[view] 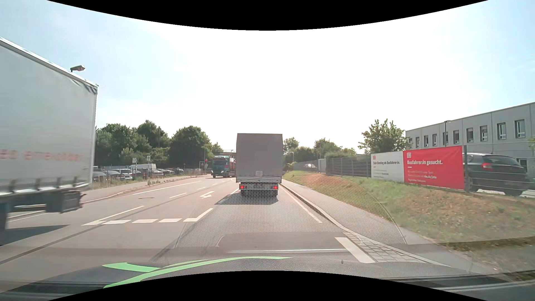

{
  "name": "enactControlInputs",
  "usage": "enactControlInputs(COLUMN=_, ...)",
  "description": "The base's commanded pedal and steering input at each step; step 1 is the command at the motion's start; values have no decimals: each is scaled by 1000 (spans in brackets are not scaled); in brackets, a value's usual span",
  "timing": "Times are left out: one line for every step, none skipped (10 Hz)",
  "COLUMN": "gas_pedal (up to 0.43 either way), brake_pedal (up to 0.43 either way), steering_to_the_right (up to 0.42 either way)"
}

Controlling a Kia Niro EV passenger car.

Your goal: Follow the waypoints while adhering to traffic rules and regulations

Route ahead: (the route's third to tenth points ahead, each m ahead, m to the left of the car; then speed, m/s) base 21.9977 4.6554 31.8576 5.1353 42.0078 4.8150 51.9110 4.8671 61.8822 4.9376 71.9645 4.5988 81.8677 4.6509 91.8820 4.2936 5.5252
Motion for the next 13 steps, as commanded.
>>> enactControlInputs(gas_pedal=0, brake_pedal=0, steering_to_the_right=0)
enactControlInputs(gas_pedal=0, brake_pedal=0, steering_to_the_right=0)
enactControlInputs(gas_pedal=0, brake_pedal=0, steering_to_the_right=0)
enactControlInputs(gas_pedal=0, brake_pedal=0, steering_to_the_right=0)
enactControlInputs(gas_pedal=0, brake_pedal=12, steering_to_the_right=0)
enactControlInputs(gas_pedal=0, brake_pedal=37, steering_to_the_right=0)
enactControlInputs(gas_pedal=0, brake_pedal=49, steering_to_the_right=0)
enactControlInputs(gas_pedal=0, brake_pedal=73, steering_to_the_right=0)
enactControlInputs(gas_pedal=0, brake_pedal=91, steering_to_the_right=-1)
enactControlInputs(gas_pedal=0, brake_pedal=116, steering_to_the_right=-1)
enactControlInputs(gas_pedal=0, brake_pedal=128, steering_to_the_right=-1)
enactControlInputs(gas_pedal=0, brake_pedal=146, steering_to_the_right=-1)
enactControlInputs(gas_pedal=0, brake_pedal=159, steering_to_the_right=-2)
